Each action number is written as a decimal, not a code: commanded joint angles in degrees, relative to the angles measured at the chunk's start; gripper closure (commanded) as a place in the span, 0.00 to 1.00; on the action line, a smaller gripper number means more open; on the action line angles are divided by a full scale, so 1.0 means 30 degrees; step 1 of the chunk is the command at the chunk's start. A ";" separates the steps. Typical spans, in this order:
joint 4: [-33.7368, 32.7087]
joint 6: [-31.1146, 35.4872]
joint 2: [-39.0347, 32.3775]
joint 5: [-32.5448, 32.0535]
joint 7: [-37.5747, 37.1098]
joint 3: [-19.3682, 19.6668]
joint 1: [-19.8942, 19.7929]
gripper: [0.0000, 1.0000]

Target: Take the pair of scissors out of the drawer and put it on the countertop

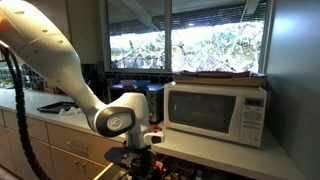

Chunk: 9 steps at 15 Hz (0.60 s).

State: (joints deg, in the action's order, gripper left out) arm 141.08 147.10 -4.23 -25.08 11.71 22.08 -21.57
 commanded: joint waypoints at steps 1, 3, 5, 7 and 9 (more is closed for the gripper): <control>-0.0063 -0.0064 0.0107 0.0046 0.0033 -0.0035 0.0067 0.00; -0.0063 0.0626 0.0250 -0.0618 -0.0521 -0.0059 0.0098 0.00; -0.0212 0.4797 -0.0895 -0.3217 -0.1903 0.0446 -0.0185 0.00; -0.0669 0.7951 -0.1900 -0.4282 -0.2244 0.0919 -0.0285 0.00; -0.0606 1.1305 -0.2851 -0.3112 -0.1914 0.0048 -0.1412 0.00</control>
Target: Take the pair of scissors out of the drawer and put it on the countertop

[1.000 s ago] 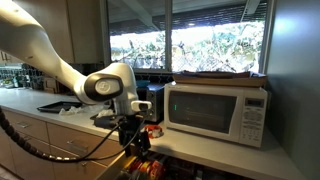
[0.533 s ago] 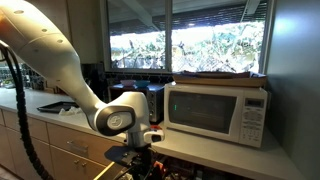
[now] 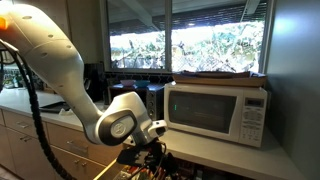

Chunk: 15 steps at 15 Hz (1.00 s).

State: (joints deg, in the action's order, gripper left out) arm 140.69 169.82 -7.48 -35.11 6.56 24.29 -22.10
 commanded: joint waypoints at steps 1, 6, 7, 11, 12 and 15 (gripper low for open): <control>-0.0239 0.5367 -0.2580 0.2236 0.0793 -0.0398 -0.0791 0.00; -0.0073 1.0931 -0.6696 0.1475 -0.1922 -0.5749 -0.6362 0.00; 0.0446 0.9613 -0.5057 0.2237 -0.0844 -0.4120 -0.4329 0.00; 0.0213 1.0798 -0.6650 0.2628 -0.0751 -0.5861 -0.6200 0.00; -0.0188 1.0726 -0.7050 0.2614 -0.0675 -0.5963 -0.6301 0.00; -0.0741 0.8335 -0.7215 -0.0659 -0.2155 -0.8157 -0.9051 0.00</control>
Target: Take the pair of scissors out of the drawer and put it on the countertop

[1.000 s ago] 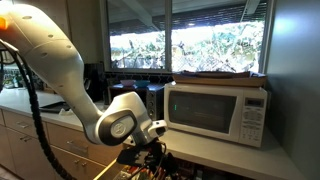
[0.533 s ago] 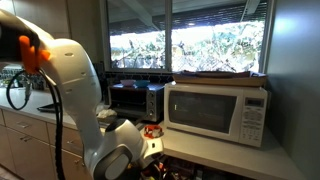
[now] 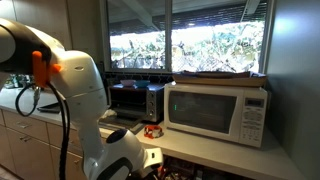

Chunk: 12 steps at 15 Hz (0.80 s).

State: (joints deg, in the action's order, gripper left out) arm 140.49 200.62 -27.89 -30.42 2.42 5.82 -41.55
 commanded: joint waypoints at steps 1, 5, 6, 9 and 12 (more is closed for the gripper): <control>-0.0777 -0.2748 -0.0403 -0.2821 -0.0815 -0.2893 -0.3563 0.00; -0.1444 -0.5506 0.0048 -0.2485 -0.0004 -0.4660 -0.6121 0.00; -0.1666 -0.5573 0.0112 -0.2335 0.0134 -0.4754 -0.6433 0.00; -0.1786 -0.4854 0.0042 -0.2226 -0.0141 -0.4174 -0.5988 0.00; -0.2302 -0.5138 -0.0255 -0.2207 -0.0024 -0.4457 -0.6309 0.00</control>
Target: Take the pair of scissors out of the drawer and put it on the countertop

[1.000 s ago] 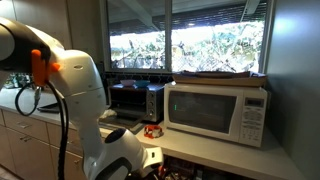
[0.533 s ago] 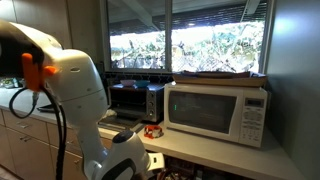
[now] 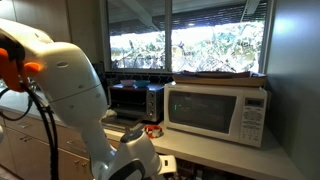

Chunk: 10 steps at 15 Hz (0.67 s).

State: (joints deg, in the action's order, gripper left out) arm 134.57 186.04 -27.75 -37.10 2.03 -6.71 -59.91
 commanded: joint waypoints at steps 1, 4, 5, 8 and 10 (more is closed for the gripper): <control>-0.0572 -0.0498 -0.0428 0.0011 0.0178 -0.0358 -0.0194 0.00; -0.1790 -0.1209 -0.0983 -0.0061 0.0410 -0.0228 0.0250 0.00; -0.2136 -0.1450 -0.1109 -0.0084 0.0483 -0.0200 0.0358 0.00; -0.3053 -0.2079 -0.2033 0.0086 0.0876 -0.1267 -0.0061 0.10; -0.3345 -0.2134 -0.2556 0.0108 0.1103 -0.1932 -0.0159 0.20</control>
State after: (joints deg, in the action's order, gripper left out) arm 127.31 180.88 -31.66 -37.08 3.45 -9.47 -59.29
